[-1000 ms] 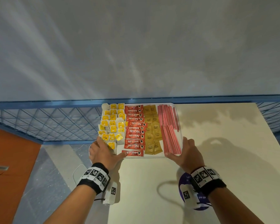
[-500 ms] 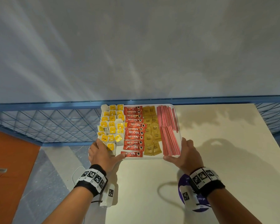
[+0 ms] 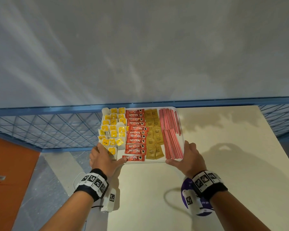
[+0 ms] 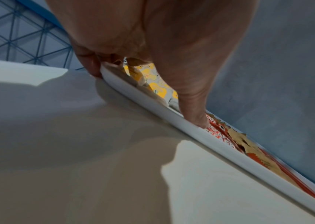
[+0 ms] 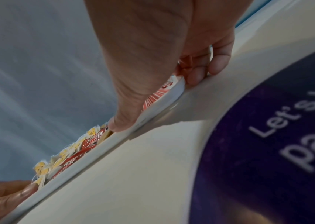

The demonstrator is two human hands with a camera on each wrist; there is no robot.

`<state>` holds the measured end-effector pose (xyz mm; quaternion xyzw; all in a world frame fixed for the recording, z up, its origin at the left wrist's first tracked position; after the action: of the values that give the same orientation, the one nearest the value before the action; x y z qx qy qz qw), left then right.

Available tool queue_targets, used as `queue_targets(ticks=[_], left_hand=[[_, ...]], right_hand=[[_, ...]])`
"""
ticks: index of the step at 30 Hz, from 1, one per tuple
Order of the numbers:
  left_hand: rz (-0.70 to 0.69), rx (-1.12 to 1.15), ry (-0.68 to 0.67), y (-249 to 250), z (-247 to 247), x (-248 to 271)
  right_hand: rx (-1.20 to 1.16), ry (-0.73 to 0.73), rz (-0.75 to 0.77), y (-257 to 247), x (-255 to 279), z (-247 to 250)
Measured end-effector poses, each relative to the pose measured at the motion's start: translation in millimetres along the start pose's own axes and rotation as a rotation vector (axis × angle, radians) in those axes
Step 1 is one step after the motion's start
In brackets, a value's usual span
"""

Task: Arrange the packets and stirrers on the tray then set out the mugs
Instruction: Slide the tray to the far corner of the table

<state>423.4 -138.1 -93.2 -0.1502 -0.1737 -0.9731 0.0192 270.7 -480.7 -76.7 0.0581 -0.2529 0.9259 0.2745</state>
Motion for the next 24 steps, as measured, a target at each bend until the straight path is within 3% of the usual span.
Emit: queue_targets(ticks=[8, 14, 24], left_hand=[[-0.047, 0.05, 0.027, -1.1, 13.7, 9.6], [-0.1, 0.07, -0.016, 1.2, 35.3, 27.9], [-0.29, 0.06, -0.066, 14.2, 69.9, 95.2]], right_hand=[[-0.057, -0.025, -0.072, -2.8, 4.8, 9.1], [-0.096, 0.007, 0.01, -21.4, 24.8, 28.5], [-0.095, -0.095, 0.136, -45.5, 88.3, 45.0]])
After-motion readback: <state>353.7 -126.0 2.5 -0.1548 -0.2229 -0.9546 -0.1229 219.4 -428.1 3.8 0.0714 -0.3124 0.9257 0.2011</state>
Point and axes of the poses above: each hand's wrist, its own x-axis away from the middle knuckle, its own z-axis out of the back of the hand, y = z × x, the point moved 7 cm from there along -x, towards the middle knuckle, and after that the axes turned 5 degrees about -x, right-handed, at the moved point
